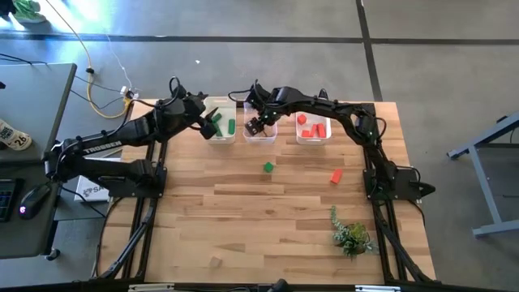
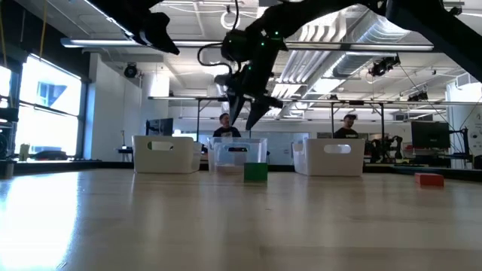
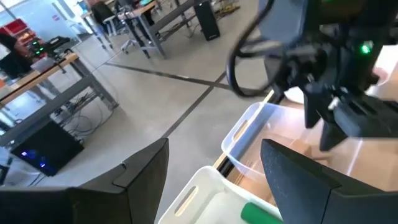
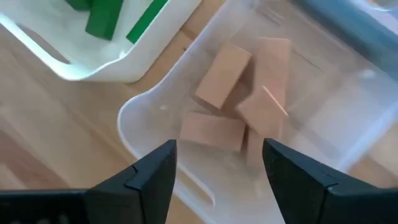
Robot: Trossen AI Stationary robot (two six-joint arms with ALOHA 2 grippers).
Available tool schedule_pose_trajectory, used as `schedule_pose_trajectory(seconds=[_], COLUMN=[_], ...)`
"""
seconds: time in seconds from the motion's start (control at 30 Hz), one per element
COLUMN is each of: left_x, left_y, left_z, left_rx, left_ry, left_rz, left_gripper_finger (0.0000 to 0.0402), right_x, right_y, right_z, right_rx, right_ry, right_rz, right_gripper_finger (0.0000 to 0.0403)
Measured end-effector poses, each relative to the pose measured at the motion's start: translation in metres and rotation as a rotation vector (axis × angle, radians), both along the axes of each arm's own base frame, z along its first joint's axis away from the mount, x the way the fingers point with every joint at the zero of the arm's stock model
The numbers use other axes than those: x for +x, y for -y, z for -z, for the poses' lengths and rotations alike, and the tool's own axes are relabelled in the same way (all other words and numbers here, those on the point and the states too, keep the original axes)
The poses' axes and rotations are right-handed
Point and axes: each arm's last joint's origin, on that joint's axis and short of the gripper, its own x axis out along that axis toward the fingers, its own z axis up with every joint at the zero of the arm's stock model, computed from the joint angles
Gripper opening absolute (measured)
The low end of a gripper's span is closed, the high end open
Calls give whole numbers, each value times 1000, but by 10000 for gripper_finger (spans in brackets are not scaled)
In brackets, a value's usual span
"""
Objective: Sort & place blocks by color
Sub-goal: Put the orange block into the right white bin
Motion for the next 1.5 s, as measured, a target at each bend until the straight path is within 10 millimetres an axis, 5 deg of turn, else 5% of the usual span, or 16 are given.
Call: schedule_pose_trajectory(seconds=[0.27, 0.9, 1.5], left_x=[-9, -15, -14], left_y=[6, 12, 14], left_z=[-9, 3, 4], left_rx=[16, -91, -113], left_ry=[48, -59, -55], left_rz=[29, 123, 172], left_gripper_finger=[243, 243, 243], right_x=[-1, -22, -43], right_y=[-37, -146, -169], right_z=[-34, -31, -2], right_rx=[30, -153, -149], right_ry=[-18, -424, -553], right_rz=[96, 255, 264], right_gripper_finger=[224, 225, 225])
